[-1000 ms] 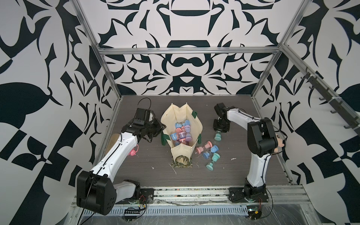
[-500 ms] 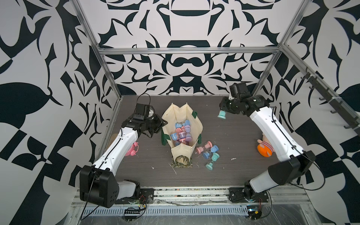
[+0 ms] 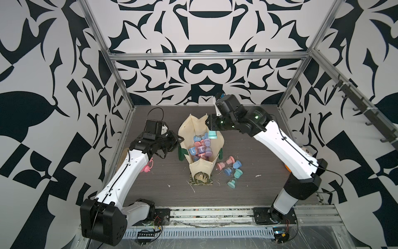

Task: Put the hourglass into the canvas bag
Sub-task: Place the hourglass in the canvas bag.

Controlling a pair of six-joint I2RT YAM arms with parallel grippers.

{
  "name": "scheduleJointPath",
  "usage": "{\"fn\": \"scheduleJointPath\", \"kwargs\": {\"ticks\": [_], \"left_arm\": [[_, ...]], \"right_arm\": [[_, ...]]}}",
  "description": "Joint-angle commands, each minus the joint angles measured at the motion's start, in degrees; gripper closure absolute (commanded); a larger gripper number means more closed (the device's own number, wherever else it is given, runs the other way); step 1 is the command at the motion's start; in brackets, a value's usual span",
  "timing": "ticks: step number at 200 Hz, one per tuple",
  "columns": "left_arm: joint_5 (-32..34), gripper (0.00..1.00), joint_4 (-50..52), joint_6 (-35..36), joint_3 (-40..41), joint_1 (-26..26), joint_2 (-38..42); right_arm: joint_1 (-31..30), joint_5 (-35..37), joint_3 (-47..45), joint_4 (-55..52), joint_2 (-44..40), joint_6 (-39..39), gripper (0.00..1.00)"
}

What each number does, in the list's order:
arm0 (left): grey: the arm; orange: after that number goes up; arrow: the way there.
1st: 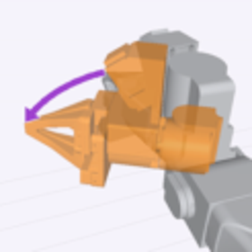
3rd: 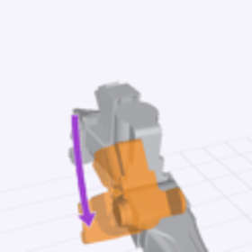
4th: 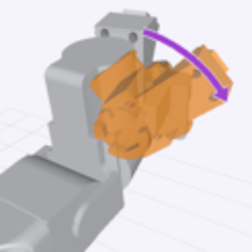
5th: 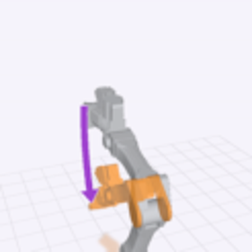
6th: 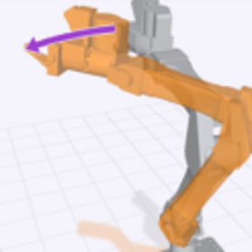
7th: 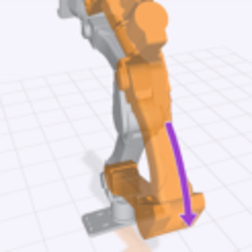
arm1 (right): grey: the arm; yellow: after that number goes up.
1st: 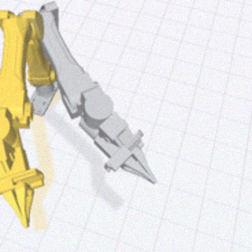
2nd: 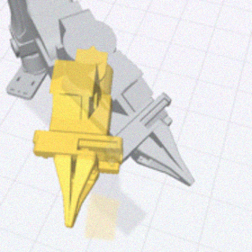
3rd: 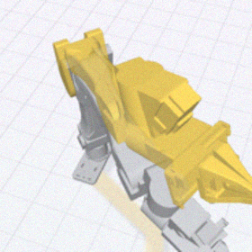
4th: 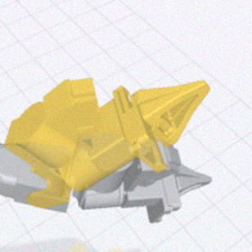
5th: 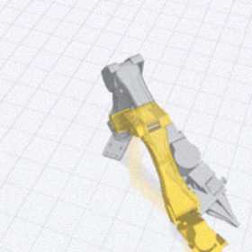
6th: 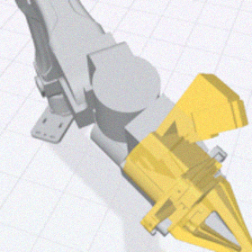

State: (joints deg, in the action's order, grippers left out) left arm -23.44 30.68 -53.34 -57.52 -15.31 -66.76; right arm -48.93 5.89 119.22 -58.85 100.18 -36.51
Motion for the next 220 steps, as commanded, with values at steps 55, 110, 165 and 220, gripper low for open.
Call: {"fn": "scheduleJointPath", "kwargs": {"ticks": [55, 110, 165, 220], "left_arm": [[1.3, 0.74, -0.8, -1.2, 1.7, -1.9, -1.5], [2.3, 0.89, -2.1, -1.5, 1.8, -2.1, -1.3], [2.2, 1.0, -1.6, -0.8, 1.7, -2.2, -1.9], [1.6, 1.0, -1.2, 0.3, 0.9, -2.2, -2.6]], "right_arm": [[-2.6, -3.3, 6.9, -4.6, 12.9, -1.6, 1.0], [-4.2, -4.9, 1.1, -2.5, 15.5, -2.7, 1.0], [-5.6, -6.5, -6.2, -0.4, 15.3, -5.6, 1.0], [-6.5, -7.3, -7.7, 0.7, 16.2, -6.9, 0.7]]}}
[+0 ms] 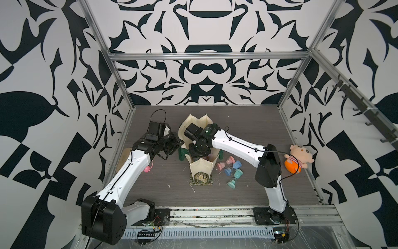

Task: Put the hourglass into the canvas bag
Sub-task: Place the hourglass in the canvas bag.

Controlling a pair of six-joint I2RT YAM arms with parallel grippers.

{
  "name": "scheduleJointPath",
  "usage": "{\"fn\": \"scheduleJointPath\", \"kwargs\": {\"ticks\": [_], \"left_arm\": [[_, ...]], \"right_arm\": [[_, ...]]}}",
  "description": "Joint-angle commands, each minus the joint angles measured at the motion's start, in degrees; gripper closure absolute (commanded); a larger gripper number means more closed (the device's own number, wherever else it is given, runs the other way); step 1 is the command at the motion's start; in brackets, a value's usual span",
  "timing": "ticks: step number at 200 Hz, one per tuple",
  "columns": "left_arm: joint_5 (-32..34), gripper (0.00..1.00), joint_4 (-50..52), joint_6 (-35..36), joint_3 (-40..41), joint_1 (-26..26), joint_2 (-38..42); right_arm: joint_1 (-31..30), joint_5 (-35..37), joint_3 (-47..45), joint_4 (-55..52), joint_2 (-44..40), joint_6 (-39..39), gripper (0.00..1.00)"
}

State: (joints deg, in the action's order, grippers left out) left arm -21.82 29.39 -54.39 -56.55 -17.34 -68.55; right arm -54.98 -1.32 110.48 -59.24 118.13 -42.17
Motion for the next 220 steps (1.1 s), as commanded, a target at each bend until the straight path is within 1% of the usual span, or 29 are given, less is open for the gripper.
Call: {"fn": "scheduleJointPath", "kwargs": {"ticks": [1, 7, 21, 49, 62, 86, 120, 135, 138, 162, 188, 205, 220], "left_arm": [[0.0, 1.0, 0.1, 1.3, -0.1, -0.2, -0.8], [-0.1, 1.0, 0.1, 1.5, -0.1, -0.2, -0.8], [-0.1, 1.0, 0.5, 2.0, -0.2, -0.2, -0.7], [-0.4, 1.0, 1.4, 2.8, -0.6, -0.1, -0.7], [-0.3, 0.97, 1.7, 3.0, -0.6, -0.1, -0.6], [-0.5, 0.92, 2.3, 3.1, -1.0, -0.2, -0.4], [-0.3, 0.92, 3.3, 3.4, -1.0, -0.1, 0.4], [-0.4, 0.92, 3.6, 3.4, -1.0, -0.1, 0.9], [-0.4, 0.92, 3.6, 3.4, -1.1, -0.1, 1.0], [-0.5, 0.92, 3.9, 3.4, -1.6, -0.1, 1.2], [-0.3, 0.92, 4.4, 3.5, -1.8, -0.1, 1.7], [-0.2, 0.92, 4.8, 3.8, -1.9, -0.1, 1.9], [-0.1, 0.92, 5.1, 4.1, -2.0, -0.1, 1.9]], "right_arm": [[-0.4, -0.1, 1.1, 1.1, -1.8, -1.2, 0.69], [-0.5, 0.0, 1.7, 0.9, -1.9, -1.1, 0.64], [-0.5, 1.0, 3.3, 0.5, -2.4, -0.6, 0.55], [-0.5, 2.7, 7.8, -1.2, -2.6, -0.1, 0.42], [-0.6, 3.3, 10.5, -2.9, -2.1, 0.3, 0.38], [-0.5, 5.6, 15.0, -6.4, -1.7, 0.9, 0.37], [-0.5, 9.1, 16.9, -7.5, -5.0, 1.2, 0.38], [-0.5, 11.8, 16.9, -8.5, -7.2, 1.2, 0.39], [-0.5, 14.0, 16.7, -8.7, -7.8, 1.2, 0.4], [-0.5, 20.8, 12.7, -9.4, -12.7, 0.5, 0.41], [0.1, 28.7, 2.8, -9.5, -20.1, -2.8, 0.38], [2.5, 30.0, -5.3, -9.0, -25.2, -5.2, 0.37], [7.3, 26.7, -13.2, -8.2, -29.6, -7.9, 0.38]]}}
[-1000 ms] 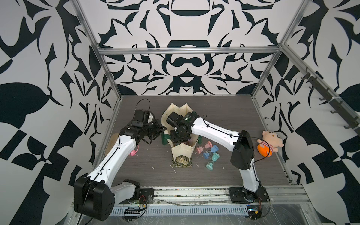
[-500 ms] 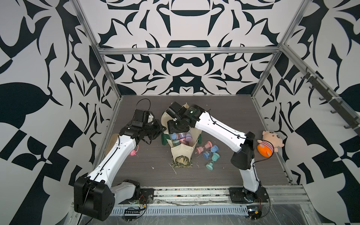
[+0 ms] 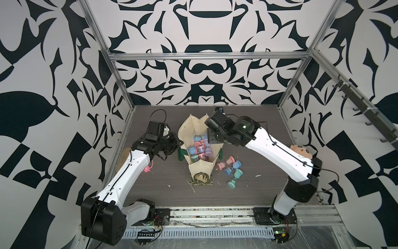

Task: Put the hourglass into the canvas bag
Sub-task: Place the hourglass in the canvas bag, then pick up the hourglass from the center of the board.

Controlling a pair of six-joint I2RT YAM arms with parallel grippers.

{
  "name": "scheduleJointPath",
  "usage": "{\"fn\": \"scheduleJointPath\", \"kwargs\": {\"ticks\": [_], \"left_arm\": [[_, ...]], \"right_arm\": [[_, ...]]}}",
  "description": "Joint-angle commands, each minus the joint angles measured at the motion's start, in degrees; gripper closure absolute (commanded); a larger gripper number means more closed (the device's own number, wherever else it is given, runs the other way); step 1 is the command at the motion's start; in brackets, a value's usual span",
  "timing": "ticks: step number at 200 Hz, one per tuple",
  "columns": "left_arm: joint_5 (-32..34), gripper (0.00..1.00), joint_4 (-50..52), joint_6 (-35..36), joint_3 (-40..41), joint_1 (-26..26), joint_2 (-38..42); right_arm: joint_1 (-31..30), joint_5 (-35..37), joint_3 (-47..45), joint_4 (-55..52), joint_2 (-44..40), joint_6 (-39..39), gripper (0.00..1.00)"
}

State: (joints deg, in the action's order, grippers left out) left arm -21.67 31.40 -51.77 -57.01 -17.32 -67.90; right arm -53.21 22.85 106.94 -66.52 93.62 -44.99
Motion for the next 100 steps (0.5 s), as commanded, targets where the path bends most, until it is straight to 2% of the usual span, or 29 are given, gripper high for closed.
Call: {"fn": "scheduleJointPath", "kwargs": {"ticks": [1, 40, 60, 97, 100], "left_arm": [[-0.2, 0.92, 3.1, 1.5, -1.5, -0.1, 1.3], [0.0, 0.93, 3.1, 1.7, -1.5, 0.0, 1.6], [0.0, 0.93, 3.2, 1.9, -1.6, 0.0, 1.3], [-0.1, 0.93, 3.2, 2.1, -1.7, -0.1, 1.0], [-0.1, 0.93, 3.1, 2.1, -1.8, 0.0, 1.0]], "right_arm": [[5.9, 2.3, -10.2, -0.8, -5.3, -5.2, 0.38], [14.9, -7.3, -32.9, 6.7, -16.6, -10.4, 0.43], [15.4, -9.5, -40.6, 9.6, -19.5, -12.2, 0.44], [15.4, -11.2, -49.2, 11.2, -20.8, -14.9, 0.47], [15.4, -13.2, -50.0, 11.6, -20.9, -15.1, 0.47]]}}
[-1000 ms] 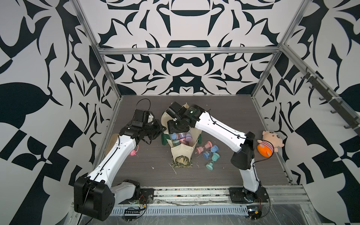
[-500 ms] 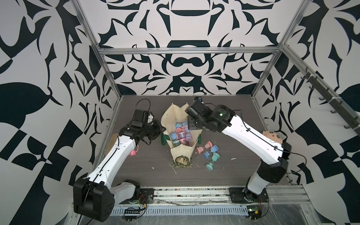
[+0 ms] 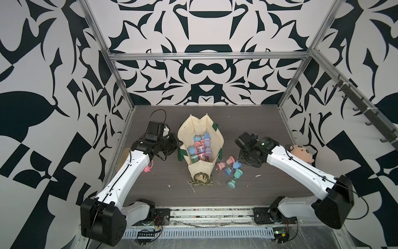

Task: Put the hourglass into the canvas bag
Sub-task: Pick up the hourglass from the center of the board.

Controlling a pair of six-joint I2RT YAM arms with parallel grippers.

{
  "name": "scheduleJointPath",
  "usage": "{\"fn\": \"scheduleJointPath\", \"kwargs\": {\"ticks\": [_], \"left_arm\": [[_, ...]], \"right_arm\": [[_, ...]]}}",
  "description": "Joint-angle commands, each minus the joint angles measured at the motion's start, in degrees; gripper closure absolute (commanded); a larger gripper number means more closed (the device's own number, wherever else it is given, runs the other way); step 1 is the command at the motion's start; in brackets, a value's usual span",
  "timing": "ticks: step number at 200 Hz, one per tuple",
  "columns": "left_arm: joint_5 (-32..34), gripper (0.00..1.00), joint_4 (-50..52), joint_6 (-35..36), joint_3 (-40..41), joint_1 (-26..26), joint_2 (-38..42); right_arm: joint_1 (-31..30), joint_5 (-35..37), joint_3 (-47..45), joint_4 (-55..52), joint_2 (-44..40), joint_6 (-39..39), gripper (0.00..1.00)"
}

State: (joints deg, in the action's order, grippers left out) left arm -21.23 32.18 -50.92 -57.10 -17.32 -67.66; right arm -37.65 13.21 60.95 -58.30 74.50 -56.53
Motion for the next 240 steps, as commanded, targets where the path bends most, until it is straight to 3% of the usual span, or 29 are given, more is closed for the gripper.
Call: {"fn": "scheduleJointPath", "kwargs": {"ticks": [1, 52, 240], "left_arm": [[-0.5, 0.94, 2.3, 1.2, -1.6, 0.0, 0.7], [-0.3, 0.94, 2.0, 1.2, -1.1, -0.1, 0.5], [-0.3, 0.94, 2.0, 1.2, -0.5, 0.0, 0.9]], "right_arm": [[-0.2, -3.8, -4.2, 3.5, -1.8, -3.6, 0.47], [-0.7, -11.3, -14.0, 14.0, -2.3, -4.3, 0.43], [0.1, -11.4, -18.1, 22.4, 7.5, -2.8, 0.47]]}}
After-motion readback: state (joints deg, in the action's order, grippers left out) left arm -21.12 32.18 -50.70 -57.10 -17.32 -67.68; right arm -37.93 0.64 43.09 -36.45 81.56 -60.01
